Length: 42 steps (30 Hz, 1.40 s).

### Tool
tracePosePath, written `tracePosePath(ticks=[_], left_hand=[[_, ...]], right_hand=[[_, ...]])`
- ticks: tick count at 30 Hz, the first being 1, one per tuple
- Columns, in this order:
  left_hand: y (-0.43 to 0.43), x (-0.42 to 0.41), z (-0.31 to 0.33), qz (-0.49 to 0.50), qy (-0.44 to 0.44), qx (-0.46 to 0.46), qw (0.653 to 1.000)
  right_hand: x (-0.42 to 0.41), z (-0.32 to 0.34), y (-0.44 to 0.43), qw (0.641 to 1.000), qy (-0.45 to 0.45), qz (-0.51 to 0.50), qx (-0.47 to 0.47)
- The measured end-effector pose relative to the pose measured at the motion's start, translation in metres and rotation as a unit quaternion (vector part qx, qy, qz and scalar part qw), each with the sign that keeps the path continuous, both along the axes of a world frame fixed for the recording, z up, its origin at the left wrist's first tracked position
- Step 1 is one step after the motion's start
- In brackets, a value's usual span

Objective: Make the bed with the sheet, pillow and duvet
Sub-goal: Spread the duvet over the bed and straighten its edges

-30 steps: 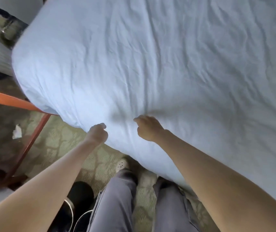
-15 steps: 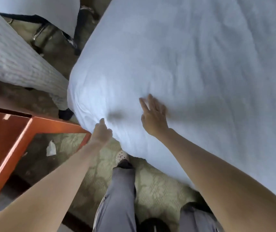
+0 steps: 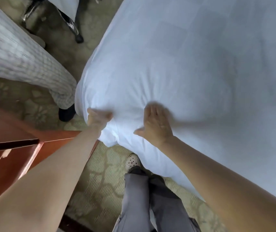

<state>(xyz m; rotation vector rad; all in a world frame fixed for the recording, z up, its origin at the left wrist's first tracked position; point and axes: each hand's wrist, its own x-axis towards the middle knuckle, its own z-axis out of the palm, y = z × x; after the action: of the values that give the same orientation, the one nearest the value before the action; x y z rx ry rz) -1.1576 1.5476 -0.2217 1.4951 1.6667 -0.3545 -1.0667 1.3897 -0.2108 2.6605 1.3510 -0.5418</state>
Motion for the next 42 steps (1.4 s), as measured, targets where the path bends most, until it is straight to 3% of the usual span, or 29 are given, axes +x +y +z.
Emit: tracePosePath(ticks=[6, 10, 13, 18, 21, 24, 28, 30, 33, 36, 39, 42], left_hand=[[0.021, -0.023, -0.007, -0.021, -0.019, 0.026, 0.999], [0.015, -0.034, 0.003, -0.024, -0.044, 0.095, 0.994], [0.012, -0.048, 0.014, -0.007, -0.051, 0.135, 0.989], [0.021, -0.039, 0.011, 0.03, 0.029, 0.063, 0.997], [0.02, -0.032, 0.012, -0.076, 0.105, 0.03, 0.991], [0.016, -0.015, 0.027, -0.194, 0.107, 0.103, 0.97], [0.012, 0.033, 0.051, -0.386, -0.006, 0.214, 0.897], [0.009, 0.065, 0.063, -0.421, -0.059, 0.231, 0.875], [-0.001, 0.094, 0.068, -0.487, -0.033, 0.158, 0.858], [-0.009, 0.094, 0.065, -0.508, 0.097, 0.048, 0.854], [-0.01, 0.094, 0.085, -0.532, 0.225, -0.015, 0.816], [-0.006, 0.109, 0.113, -0.562, 0.223, -0.033, 0.796]], right_hand=[[-0.011, 0.003, 0.022, 0.994, 0.007, 0.067, -0.092], [-0.006, 0.016, 0.029, 0.988, 0.135, 0.051, -0.05], [-0.013, 0.036, 0.032, 0.981, 0.183, 0.06, -0.012], [-0.018, 0.043, 0.036, 0.974, 0.22, 0.05, -0.022], [-0.001, 0.038, 0.037, 0.953, 0.289, 0.017, -0.088], [0.016, 0.048, 0.033, 0.931, 0.35, -0.041, -0.093], [0.054, 0.07, 0.019, 0.962, 0.231, -0.14, 0.033], [0.079, 0.077, 0.013, 0.977, 0.136, -0.149, 0.074], [0.105, 0.073, 0.003, 0.983, 0.05, -0.17, 0.048], [0.103, 0.061, -0.008, 0.976, 0.072, -0.204, -0.006], [0.083, 0.068, -0.006, 0.975, 0.157, -0.159, 0.008], [0.081, 0.09, 0.008, 0.937, 0.302, -0.171, -0.035]])
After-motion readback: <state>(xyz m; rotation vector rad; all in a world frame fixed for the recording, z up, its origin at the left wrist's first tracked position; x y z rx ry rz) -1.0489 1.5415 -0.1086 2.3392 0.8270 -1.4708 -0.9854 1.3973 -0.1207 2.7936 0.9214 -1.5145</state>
